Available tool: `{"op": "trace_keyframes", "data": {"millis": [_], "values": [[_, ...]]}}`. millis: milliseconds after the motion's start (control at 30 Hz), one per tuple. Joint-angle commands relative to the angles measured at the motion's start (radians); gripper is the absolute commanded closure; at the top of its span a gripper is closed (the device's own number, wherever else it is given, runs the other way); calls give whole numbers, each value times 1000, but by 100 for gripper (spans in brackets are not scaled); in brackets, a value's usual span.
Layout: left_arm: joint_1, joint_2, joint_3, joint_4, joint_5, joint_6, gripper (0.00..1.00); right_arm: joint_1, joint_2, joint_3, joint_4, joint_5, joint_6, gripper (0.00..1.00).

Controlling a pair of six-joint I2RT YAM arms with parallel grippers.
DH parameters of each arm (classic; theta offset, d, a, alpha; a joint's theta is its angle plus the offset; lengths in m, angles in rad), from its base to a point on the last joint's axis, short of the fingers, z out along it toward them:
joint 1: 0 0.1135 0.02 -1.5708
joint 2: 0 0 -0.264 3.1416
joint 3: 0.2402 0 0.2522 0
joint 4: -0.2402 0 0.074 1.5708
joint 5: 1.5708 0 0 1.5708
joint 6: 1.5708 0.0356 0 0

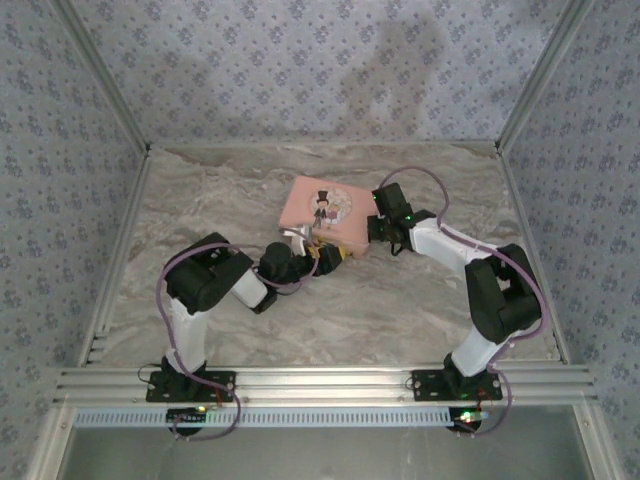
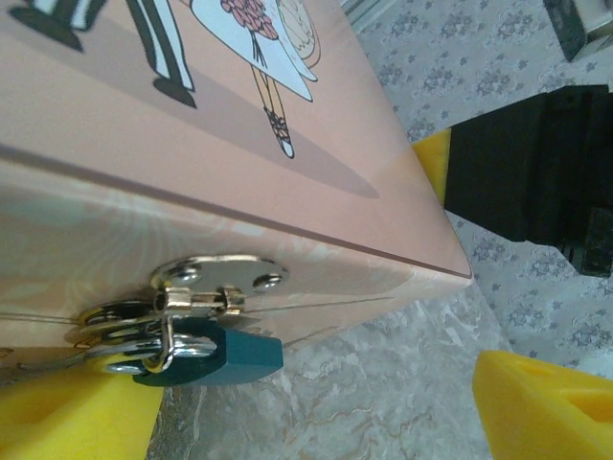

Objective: Unlock the padlock with the key

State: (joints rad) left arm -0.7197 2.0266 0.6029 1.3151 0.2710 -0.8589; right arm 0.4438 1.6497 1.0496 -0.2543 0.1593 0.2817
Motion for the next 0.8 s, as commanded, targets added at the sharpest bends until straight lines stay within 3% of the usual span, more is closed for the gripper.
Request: {"op": "trace_keyframes", "data": {"millis": [0, 200, 500, 767], "values": [[20, 70, -39, -209, -39, -32, 17, 4, 16, 18, -3, -9, 14, 100], [21, 70, -78, -231, -134, -53, 15, 6, 22, 29, -2, -12, 11, 100], [26, 113, -124, 91, 16, -23, 26, 7, 4, 48, -13, 4, 4, 100], [32, 60, -132, 92, 41, 27, 23, 6, -2, 86, -29, 7, -10, 100]]}}
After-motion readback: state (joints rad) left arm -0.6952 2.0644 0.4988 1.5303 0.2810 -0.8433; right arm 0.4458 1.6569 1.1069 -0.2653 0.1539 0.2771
